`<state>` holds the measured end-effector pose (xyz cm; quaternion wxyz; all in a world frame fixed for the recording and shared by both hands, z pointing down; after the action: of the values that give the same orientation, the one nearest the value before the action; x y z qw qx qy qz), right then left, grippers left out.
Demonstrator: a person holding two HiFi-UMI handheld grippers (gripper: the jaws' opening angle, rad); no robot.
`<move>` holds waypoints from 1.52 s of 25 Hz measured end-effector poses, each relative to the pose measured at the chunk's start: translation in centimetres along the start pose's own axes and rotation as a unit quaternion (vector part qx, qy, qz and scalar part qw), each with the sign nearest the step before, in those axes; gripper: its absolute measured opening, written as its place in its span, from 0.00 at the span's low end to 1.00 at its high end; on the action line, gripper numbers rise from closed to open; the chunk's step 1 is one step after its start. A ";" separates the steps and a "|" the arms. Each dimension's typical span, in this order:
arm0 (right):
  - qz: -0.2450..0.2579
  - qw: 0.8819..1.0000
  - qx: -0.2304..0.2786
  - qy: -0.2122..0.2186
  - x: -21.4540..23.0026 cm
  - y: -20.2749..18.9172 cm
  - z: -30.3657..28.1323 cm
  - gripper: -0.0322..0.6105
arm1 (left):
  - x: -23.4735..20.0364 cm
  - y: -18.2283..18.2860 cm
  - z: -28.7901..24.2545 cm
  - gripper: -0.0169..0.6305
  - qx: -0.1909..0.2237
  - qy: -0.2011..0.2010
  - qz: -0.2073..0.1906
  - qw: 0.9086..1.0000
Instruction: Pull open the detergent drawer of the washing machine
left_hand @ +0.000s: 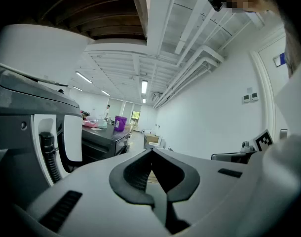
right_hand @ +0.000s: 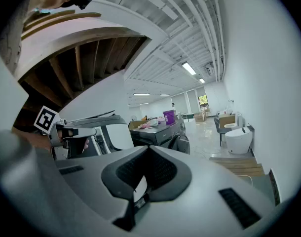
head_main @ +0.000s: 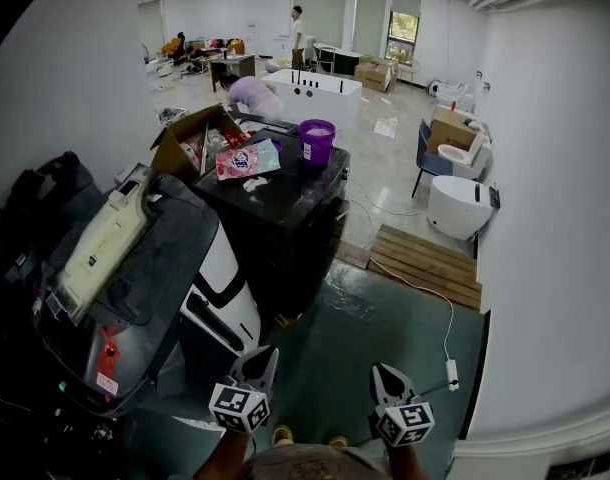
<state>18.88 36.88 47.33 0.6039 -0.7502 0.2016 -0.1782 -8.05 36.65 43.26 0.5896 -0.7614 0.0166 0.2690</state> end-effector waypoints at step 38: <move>0.002 0.998 0.017 -0.056 -4.1 0.1 -8.4 0.05 | -9.1 1.7 -5.7 0.06 -0.032 -0.065 0.017 0.997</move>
<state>11.10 31.95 48.85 0.6271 -0.7485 0.1656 -0.1378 -14.16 28.34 46.57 0.5601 -0.7605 -0.0171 0.3282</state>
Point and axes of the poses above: the fingertips, and each gripper's own axes: z backward along the fingers, x to its right, y out of its top, the point moved 4 cm from there along z, backward along the fingers, and after that the axes turned 12 degrees about z, right-handed, at the moved point
